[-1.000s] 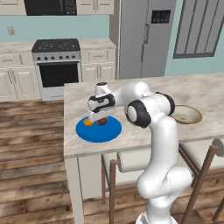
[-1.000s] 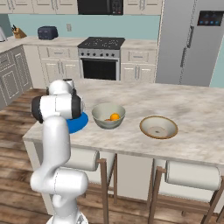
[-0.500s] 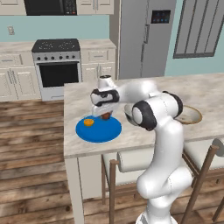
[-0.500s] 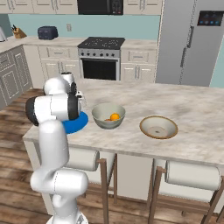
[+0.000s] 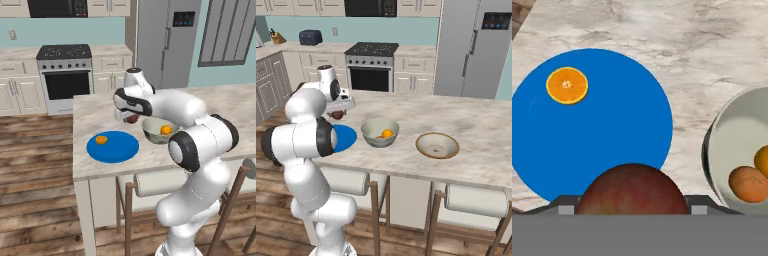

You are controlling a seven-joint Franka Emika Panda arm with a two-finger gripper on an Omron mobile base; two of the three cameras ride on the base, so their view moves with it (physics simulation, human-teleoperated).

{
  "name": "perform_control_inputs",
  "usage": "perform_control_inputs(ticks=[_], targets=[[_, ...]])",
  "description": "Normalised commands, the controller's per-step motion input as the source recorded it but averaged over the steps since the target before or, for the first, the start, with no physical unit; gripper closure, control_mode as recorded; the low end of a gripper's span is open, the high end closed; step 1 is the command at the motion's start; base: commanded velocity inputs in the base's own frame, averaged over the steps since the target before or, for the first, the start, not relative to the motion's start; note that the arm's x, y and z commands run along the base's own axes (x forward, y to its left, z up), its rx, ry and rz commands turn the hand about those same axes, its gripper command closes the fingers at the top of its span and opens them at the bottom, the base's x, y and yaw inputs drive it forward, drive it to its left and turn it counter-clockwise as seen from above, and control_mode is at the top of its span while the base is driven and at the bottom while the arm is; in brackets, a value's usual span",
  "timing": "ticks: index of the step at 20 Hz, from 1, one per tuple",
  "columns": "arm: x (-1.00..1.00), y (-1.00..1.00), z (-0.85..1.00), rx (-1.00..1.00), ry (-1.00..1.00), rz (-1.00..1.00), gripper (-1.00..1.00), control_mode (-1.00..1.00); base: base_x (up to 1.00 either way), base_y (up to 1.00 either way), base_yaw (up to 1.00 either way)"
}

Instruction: Take the fruits from the plate on the dining counter and place two fruits in each bowl.

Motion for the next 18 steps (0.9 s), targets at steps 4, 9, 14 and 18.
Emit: perform_control_inputs(ticks=[4, 9, 14, 18], targets=[[-0.26, -0.88, 0.78, 0.00, -0.01, -0.17, 1.00, -1.00, 0.00, 0.00, 0.00], [-0.22, -1.00, 0.72, 0.00, 0.00, -0.20, 1.00, -1.00, 0.00, 0.00, 0.00], [-0.06, -1.00, 0.53, 0.00, 0.00, -0.27, 1.00, -1.00, 0.00, 0.00, 0.00], [-0.26, -1.00, 0.00, 0.02, 0.00, -0.23, 1.00, -1.00, 0.00, 0.00, 0.00]])
